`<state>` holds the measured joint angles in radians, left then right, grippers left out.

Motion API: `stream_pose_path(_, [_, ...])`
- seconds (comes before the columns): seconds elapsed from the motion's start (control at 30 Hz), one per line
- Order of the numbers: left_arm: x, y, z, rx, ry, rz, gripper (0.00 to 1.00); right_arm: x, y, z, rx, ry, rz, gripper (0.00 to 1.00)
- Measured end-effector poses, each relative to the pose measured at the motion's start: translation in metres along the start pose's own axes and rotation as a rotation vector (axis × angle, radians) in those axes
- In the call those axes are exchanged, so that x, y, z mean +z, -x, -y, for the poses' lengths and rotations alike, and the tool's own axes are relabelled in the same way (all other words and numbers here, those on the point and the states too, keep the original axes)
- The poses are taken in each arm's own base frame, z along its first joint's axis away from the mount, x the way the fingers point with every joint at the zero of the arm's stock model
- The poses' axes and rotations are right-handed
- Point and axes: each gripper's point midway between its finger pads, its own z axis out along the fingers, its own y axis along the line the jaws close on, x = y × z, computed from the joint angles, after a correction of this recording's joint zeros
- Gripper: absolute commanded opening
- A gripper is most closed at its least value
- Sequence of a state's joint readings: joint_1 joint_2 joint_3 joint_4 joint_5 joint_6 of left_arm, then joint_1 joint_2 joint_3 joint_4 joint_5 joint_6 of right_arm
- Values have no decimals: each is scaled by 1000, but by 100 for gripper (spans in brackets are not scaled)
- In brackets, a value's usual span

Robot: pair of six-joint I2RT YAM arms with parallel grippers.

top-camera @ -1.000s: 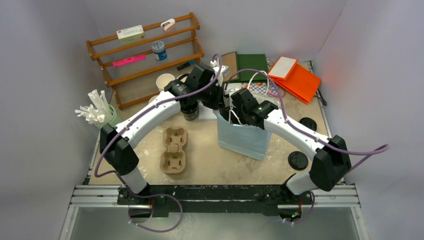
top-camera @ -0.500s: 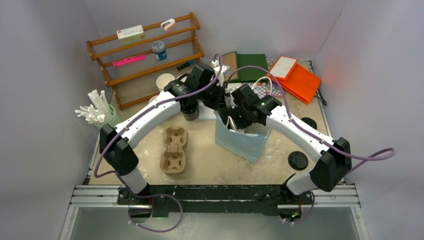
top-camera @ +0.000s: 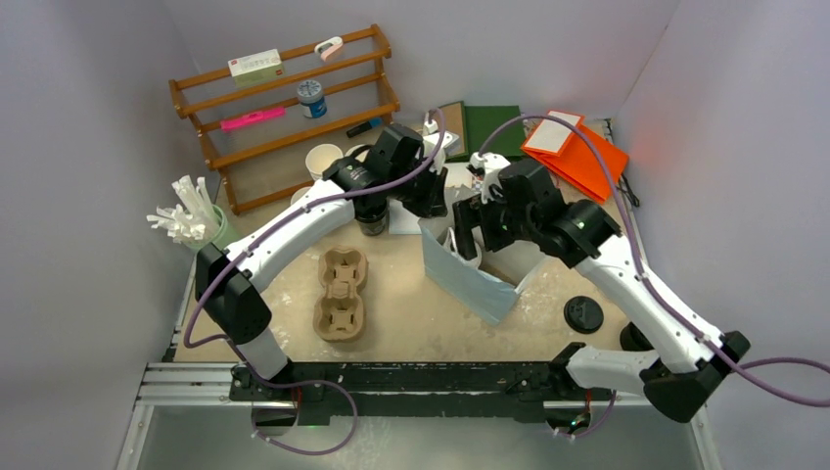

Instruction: Pack the takeout coffee

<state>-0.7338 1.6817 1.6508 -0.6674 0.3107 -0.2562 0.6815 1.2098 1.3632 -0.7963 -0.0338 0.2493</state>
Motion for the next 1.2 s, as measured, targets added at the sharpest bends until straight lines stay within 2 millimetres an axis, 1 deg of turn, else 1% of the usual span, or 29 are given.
stream_pose_path(0.1, [0, 7, 2, 43, -16, 29, 0, -19, -6, -10, -1, 58, 5, 72])
stream_pose_path(0.2, [-3, 16, 7, 84, -43, 74, 0, -27, -13, -15, -8, 94, -4, 65])
stream_pose_path(0.27, [-7, 21, 12, 106, -61, 101, 0, -27, -23, -16, -7, 112, -31, 62])
stream_pose_path(0.37, [-10, 29, 18, 130, -82, 133, 0, -20, -40, -18, 6, 136, -83, 60])
stream_pose_path(0.47, [-9, 31, 22, 146, -92, 141, 0, -15, -53, -21, 18, 157, -126, 59])
stream_pose_path(0.53, [-9, 31, 24, 150, -97, 142, 0, -13, -58, -23, 21, 170, -140, 59])
stream_pose_path(0.77, [-8, 29, 32, 164, -111, 139, 0, -12, -55, -24, 20, 178, -128, 58])
stream_pose_path(0.9, [-10, 32, 36, 175, -116, 147, 0, -13, -54, -24, 17, 173, -119, 56])
stream_pose_path(1.1, [-11, 37, 38, 179, -111, 160, 0, -24, -50, -24, 9, 179, -78, 54])
stream_pose_path(1.2, [-11, 37, 40, 182, -110, 162, 0, -31, -48, -25, 6, 183, -49, 50])
